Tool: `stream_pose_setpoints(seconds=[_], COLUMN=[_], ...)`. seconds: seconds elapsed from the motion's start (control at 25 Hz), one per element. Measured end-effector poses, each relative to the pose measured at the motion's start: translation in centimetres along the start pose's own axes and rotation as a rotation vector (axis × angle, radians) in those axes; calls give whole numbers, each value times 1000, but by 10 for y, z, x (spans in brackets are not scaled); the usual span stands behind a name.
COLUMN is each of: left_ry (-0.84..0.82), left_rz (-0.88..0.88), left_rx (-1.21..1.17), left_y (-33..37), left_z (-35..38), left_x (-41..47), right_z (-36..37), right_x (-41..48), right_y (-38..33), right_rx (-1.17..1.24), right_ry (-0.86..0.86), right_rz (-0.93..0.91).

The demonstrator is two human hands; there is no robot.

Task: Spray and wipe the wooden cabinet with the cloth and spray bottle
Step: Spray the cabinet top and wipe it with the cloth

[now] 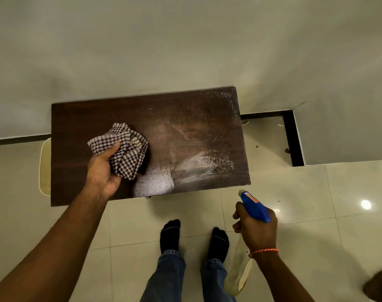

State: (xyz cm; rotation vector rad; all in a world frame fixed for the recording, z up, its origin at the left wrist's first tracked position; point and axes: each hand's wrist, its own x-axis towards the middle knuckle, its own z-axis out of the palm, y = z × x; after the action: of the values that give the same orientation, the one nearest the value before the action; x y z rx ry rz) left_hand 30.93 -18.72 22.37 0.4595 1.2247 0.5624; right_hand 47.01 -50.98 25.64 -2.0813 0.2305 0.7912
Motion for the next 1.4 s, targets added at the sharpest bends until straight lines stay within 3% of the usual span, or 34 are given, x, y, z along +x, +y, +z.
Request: stream_pose_setpoints(seconds=[0.28, 0.48, 0.64, 0.8, 0.84, 0.96, 1.04, 1.2, 1.4], left_ry=[109, 216, 181, -190, -217, -33, 5, -239, -387], left_rz=[138, 328, 532, 631, 660, 742, 736, 776, 828], left_rx=[-26, 40, 419, 1102, 1300, 1673, 1807, 2005, 1959], left_y=[-7, -15, -40, -97, -109, -122, -130, -193, -252], left_z=[-12, -6, -7, -6, -4, 7, 17, 65, 150], left_x=[-9, -31, -34, -31, -30, -11, 0, -19, -44], right_z=[24, 30, 25, 15, 11, -4, -15, -33, -53], right_x=[-20, -13, -4, 4, 5, 6, 9, 18, 27], right_y=[0, 1, -3, 0, 2, 7, 14, 22, 14], right_rx=[-20, 3, 30, 17, 9, 19, 13, -68, 6], right_ry=[-193, -202, -213, -189, -190, -198, -200, -175, -144], right_rz=[-65, -88, -117, -140, -148, -147, -165, -199, -153])
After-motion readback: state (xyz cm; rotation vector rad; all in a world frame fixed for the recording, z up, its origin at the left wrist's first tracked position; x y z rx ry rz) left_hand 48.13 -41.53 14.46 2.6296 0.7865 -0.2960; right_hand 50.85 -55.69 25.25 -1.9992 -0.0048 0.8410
